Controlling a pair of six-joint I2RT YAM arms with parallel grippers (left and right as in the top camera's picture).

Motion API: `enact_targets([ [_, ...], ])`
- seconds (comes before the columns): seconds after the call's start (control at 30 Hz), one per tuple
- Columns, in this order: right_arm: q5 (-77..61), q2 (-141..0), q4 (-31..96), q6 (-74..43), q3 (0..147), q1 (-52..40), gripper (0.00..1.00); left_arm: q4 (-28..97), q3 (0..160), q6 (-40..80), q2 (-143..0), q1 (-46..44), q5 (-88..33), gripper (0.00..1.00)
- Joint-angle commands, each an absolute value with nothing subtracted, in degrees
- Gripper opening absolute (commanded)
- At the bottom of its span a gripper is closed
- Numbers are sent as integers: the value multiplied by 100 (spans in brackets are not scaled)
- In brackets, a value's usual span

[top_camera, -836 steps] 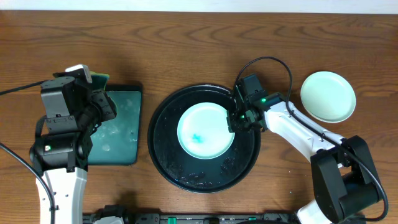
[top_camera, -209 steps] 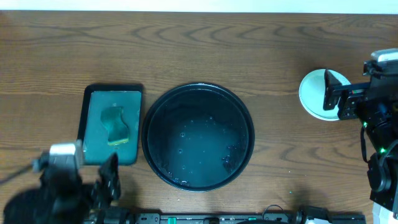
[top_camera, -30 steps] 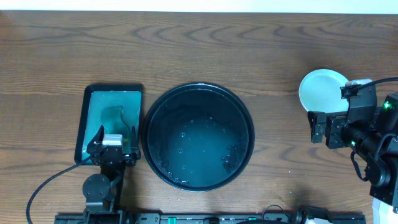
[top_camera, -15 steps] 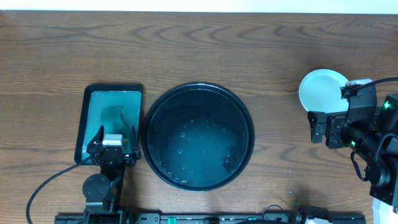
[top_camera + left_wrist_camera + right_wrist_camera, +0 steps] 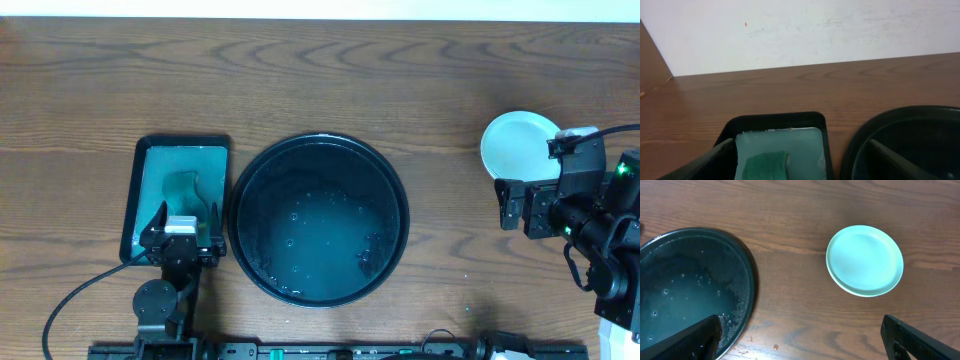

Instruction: Clean dirty plates on tray and stack at the side

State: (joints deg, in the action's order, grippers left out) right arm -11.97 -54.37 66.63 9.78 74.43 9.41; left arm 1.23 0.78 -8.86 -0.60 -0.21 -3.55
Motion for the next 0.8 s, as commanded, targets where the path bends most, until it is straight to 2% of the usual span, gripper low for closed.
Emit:
enact_targets([
  [0.0, -1188, -5428, 6670, 1035, 7496, 913, 99, 366, 23, -917, -23, 3, -537, 81],
  [0.47, -1249, -5236, 6386, 1033, 7275, 910, 99, 366, 23, -917, -23, 3, -537, 81],
  [0.6, -1647, -4687, 5557, 1028, 6543, 893, 99, 364, 23, -919, -23, 3, -537, 81],
  [0.77, -2047, -3581, 3570, 497, 4816, 716, 99, 366, 23, -917, -23, 3, -537, 81],
])
